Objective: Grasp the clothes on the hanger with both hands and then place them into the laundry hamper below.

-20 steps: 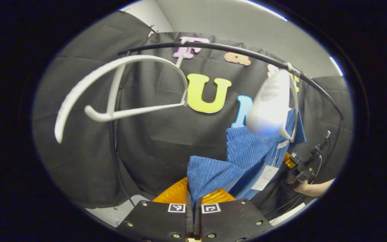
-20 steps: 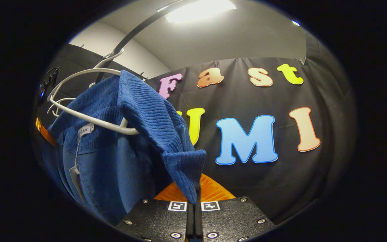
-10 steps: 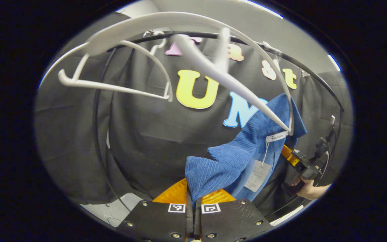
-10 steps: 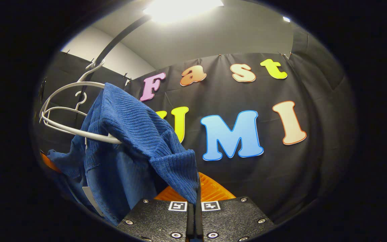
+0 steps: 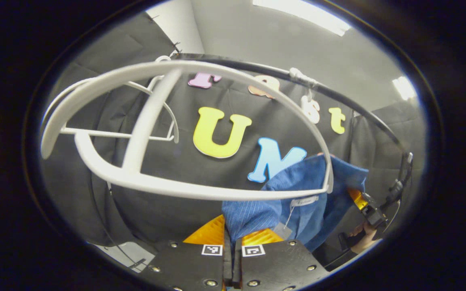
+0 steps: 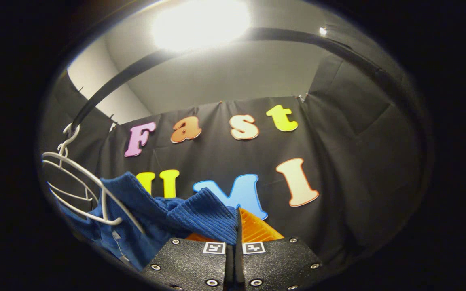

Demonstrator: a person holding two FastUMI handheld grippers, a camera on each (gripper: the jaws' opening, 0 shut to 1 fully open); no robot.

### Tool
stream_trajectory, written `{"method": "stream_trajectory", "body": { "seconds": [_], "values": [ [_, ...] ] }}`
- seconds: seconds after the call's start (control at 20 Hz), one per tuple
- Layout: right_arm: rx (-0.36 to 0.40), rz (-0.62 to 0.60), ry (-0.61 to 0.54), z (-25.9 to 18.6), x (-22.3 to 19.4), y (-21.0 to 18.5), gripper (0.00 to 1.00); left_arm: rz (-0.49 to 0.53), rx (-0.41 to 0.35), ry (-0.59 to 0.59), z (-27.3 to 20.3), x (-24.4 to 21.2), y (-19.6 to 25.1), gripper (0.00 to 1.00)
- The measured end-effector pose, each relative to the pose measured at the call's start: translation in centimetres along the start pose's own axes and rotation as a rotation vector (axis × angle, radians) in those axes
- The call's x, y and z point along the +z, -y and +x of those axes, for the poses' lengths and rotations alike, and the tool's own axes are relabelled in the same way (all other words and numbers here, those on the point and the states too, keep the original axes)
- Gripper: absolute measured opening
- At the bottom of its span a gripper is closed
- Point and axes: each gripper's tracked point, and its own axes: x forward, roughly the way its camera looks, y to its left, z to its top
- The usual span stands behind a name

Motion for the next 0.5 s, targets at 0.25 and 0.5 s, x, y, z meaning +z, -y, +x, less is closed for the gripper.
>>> {"method": "stream_trajectory", "body": {
  "seconds": [0.25, 0.5],
  "values": [
    [0.004, -0.011, -0.151, -2.9, -4.2, -0.2, 0.01, -0.030, 0.043, -0.046, -2.7, -2.1, -1.7, 0.02],
    [0.061, -0.078, -0.196, -7.4, -4.2, -3.2, 0.01, 0.019, 0.081, -0.099, -6.9, -3.2, -3.9, 0.02]
  ]
}}
